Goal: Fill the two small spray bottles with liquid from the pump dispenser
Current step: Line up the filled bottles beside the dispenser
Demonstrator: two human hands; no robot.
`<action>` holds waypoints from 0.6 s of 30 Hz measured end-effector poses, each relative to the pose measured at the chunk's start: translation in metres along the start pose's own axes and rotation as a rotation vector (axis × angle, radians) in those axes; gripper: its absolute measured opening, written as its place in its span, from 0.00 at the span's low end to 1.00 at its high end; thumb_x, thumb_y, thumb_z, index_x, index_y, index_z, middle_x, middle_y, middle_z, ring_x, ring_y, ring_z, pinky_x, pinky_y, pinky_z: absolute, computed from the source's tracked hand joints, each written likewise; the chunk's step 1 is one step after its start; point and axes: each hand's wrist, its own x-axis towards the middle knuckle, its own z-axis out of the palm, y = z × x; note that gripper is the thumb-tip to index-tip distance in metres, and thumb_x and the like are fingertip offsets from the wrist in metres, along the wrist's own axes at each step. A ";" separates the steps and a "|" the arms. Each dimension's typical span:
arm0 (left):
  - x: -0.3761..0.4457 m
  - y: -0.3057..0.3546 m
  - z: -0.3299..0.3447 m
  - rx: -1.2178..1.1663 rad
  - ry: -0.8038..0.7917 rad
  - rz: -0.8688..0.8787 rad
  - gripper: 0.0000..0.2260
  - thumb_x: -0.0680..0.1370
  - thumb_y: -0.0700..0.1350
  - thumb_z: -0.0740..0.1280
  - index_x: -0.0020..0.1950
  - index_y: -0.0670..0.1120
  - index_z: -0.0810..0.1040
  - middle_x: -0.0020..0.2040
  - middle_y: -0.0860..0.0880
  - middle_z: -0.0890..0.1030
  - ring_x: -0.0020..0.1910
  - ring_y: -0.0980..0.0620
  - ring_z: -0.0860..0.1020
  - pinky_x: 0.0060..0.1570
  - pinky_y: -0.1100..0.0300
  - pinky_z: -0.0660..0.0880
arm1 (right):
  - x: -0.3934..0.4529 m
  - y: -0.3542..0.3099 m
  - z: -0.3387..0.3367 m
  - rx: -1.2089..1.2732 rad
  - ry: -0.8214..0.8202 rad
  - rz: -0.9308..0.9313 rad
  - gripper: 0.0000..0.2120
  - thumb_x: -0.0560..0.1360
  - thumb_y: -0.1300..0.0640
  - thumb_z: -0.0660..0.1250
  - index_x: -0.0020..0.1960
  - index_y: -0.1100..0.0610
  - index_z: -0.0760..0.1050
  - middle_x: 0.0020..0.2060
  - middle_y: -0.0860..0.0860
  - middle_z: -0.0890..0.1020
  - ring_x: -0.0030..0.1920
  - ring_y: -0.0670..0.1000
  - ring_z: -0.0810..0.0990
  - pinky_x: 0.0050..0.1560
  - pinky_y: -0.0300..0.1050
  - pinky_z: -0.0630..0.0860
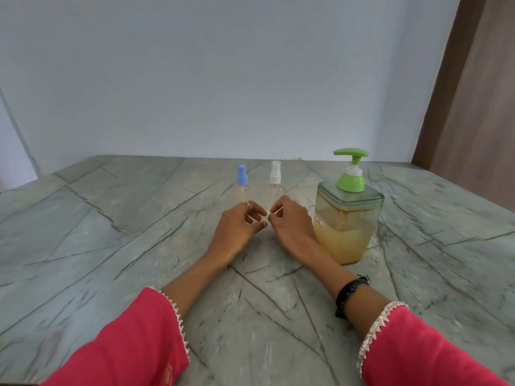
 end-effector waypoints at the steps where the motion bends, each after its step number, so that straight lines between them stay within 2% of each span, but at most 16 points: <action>1: 0.000 0.001 0.000 -0.020 -0.023 0.014 0.06 0.72 0.45 0.71 0.48 0.48 0.79 0.44 0.53 0.80 0.44 0.58 0.78 0.43 0.73 0.70 | -0.003 -0.002 -0.004 -0.005 -0.035 0.003 0.07 0.77 0.60 0.61 0.55 0.58 0.72 0.52 0.54 0.77 0.49 0.52 0.77 0.45 0.43 0.71; 4: -0.004 0.008 -0.003 -0.063 -0.104 0.088 0.05 0.72 0.42 0.70 0.46 0.49 0.79 0.42 0.56 0.80 0.43 0.63 0.78 0.43 0.75 0.72 | -0.021 -0.008 -0.017 -0.078 -0.090 -0.065 0.10 0.79 0.60 0.58 0.59 0.58 0.70 0.53 0.55 0.78 0.51 0.53 0.78 0.49 0.46 0.75; 6: -0.007 0.013 -0.004 -0.083 -0.143 0.144 0.05 0.72 0.42 0.71 0.43 0.51 0.78 0.41 0.58 0.80 0.42 0.67 0.77 0.43 0.72 0.73 | -0.038 -0.011 -0.029 -0.121 -0.080 -0.107 0.11 0.80 0.58 0.58 0.62 0.57 0.69 0.54 0.55 0.79 0.52 0.53 0.78 0.52 0.48 0.76; 9: -0.013 0.024 -0.003 -0.118 -0.172 0.191 0.05 0.71 0.43 0.72 0.43 0.51 0.77 0.41 0.59 0.79 0.44 0.67 0.77 0.44 0.69 0.74 | -0.067 -0.014 -0.052 -0.216 0.011 -0.157 0.12 0.80 0.54 0.59 0.62 0.54 0.71 0.52 0.50 0.81 0.48 0.50 0.80 0.46 0.45 0.77; 12: -0.017 0.036 -0.001 -0.155 -0.223 0.181 0.11 0.70 0.48 0.73 0.50 0.51 0.78 0.46 0.59 0.80 0.48 0.64 0.77 0.46 0.69 0.74 | -0.090 -0.011 -0.076 -0.316 0.169 -0.146 0.09 0.80 0.48 0.59 0.52 0.51 0.75 0.43 0.46 0.83 0.40 0.48 0.80 0.38 0.43 0.76; 15: -0.017 0.045 0.002 -0.179 -0.268 0.131 0.19 0.69 0.49 0.74 0.58 0.53 0.74 0.53 0.58 0.78 0.53 0.63 0.76 0.52 0.66 0.74 | -0.102 0.001 -0.095 -0.346 0.286 -0.019 0.13 0.77 0.43 0.61 0.42 0.52 0.72 0.38 0.46 0.80 0.36 0.48 0.77 0.33 0.42 0.70; 18: -0.018 0.052 0.008 -0.217 -0.293 0.093 0.27 0.67 0.50 0.75 0.63 0.54 0.70 0.59 0.56 0.76 0.57 0.59 0.75 0.56 0.62 0.74 | -0.103 0.020 -0.101 -0.298 0.340 0.068 0.17 0.74 0.41 0.65 0.45 0.54 0.67 0.43 0.47 0.74 0.38 0.48 0.73 0.31 0.36 0.63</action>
